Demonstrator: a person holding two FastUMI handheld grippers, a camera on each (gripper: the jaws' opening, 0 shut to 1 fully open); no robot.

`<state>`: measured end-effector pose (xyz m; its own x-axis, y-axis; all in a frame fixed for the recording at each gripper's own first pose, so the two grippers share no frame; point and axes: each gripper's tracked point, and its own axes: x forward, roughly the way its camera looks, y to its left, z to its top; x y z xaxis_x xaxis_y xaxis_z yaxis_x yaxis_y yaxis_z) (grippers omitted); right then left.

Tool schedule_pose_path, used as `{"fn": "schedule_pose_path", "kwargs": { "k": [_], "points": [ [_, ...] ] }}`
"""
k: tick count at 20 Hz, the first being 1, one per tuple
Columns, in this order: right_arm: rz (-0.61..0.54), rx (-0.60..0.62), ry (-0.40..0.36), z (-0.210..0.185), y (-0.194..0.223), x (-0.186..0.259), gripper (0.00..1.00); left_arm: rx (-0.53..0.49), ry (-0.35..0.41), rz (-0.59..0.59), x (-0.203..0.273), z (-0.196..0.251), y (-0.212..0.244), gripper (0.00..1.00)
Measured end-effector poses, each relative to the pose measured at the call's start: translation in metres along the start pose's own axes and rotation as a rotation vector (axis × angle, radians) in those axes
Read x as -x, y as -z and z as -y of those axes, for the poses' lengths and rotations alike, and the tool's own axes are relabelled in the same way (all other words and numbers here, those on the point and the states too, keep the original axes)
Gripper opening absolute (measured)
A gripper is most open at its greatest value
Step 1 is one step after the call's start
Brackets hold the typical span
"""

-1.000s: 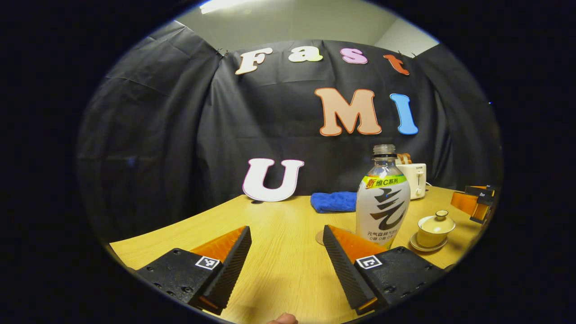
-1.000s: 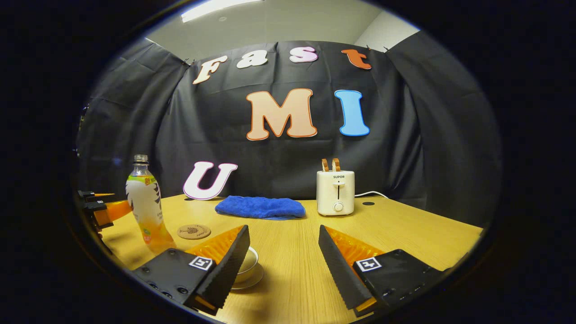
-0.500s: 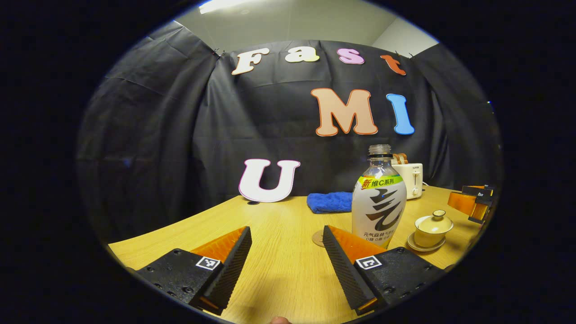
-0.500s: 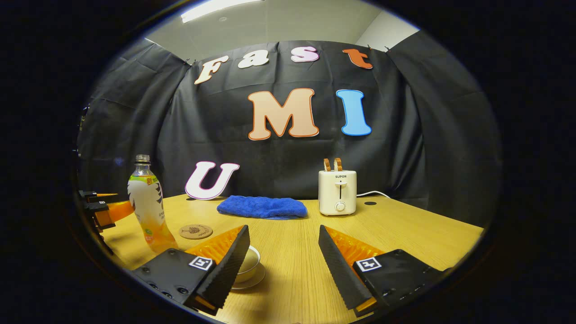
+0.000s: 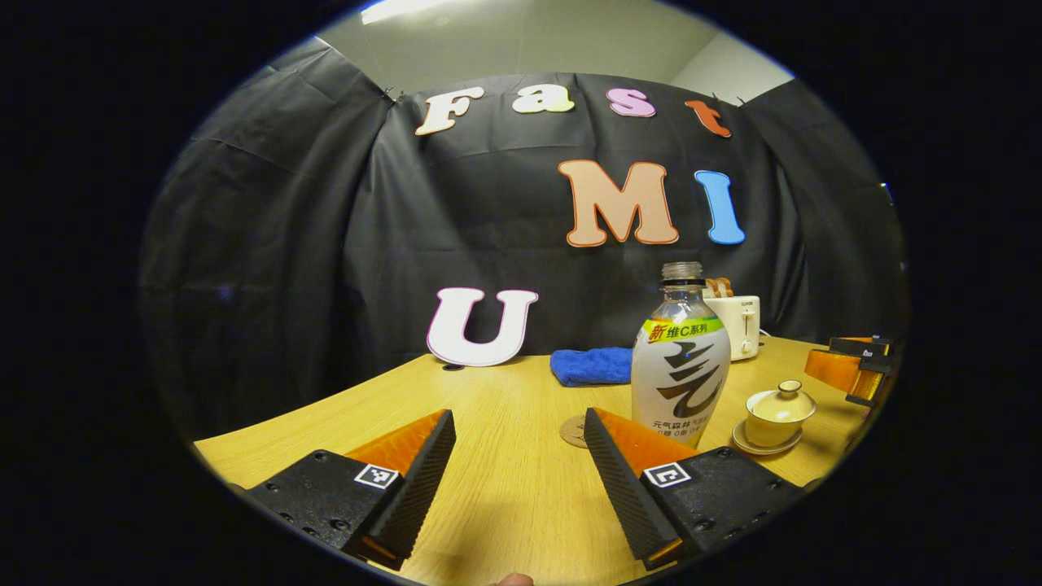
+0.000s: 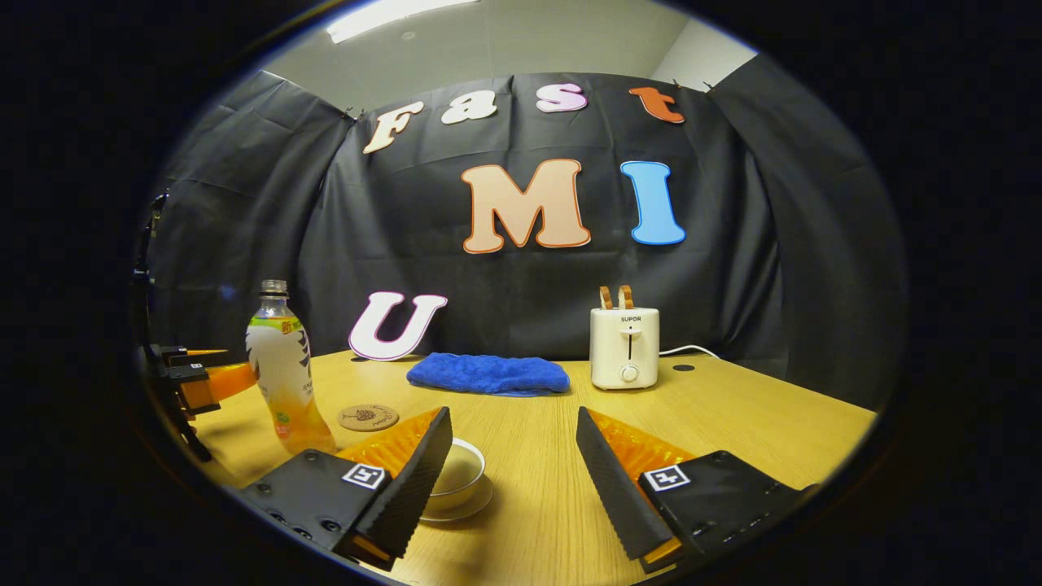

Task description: Open the teacup lid with one hand, grasp the water bottle and pour water into the teacup with the other hand; after pouring, place the water bottle on the coaster and then close the teacup lid.

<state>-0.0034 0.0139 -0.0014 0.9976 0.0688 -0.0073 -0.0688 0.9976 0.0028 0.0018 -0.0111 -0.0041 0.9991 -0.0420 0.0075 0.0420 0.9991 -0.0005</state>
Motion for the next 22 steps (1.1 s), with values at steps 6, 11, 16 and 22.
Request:
{"fn": "schedule_pose_path", "kwargs": {
  "k": [6, 11, 16, 22],
  "points": [
    [-0.001, 0.000, -0.024, -0.004, 0.000, 0.001, 0.98, 0.003, -0.014, 0.000, 0.001, -0.004, 0.000, 0.93],
    [-0.011, -0.007, -0.034, -0.009, 0.001, 0.000, 0.94, 0.004, -0.014, -0.002, 0.000, -0.003, 0.001, 0.93],
    [-0.002, -0.001, -0.083, -0.027, -0.014, 0.001, 0.94, 0.004, -0.008, -0.002, 0.000, -0.002, 0.000, 0.93],
    [-0.032, 0.032, -0.145, -0.050, -0.013, -0.004, 0.95, 0.005, -0.002, -0.002, 0.000, -0.001, 0.000, 0.93]
  ]
}}
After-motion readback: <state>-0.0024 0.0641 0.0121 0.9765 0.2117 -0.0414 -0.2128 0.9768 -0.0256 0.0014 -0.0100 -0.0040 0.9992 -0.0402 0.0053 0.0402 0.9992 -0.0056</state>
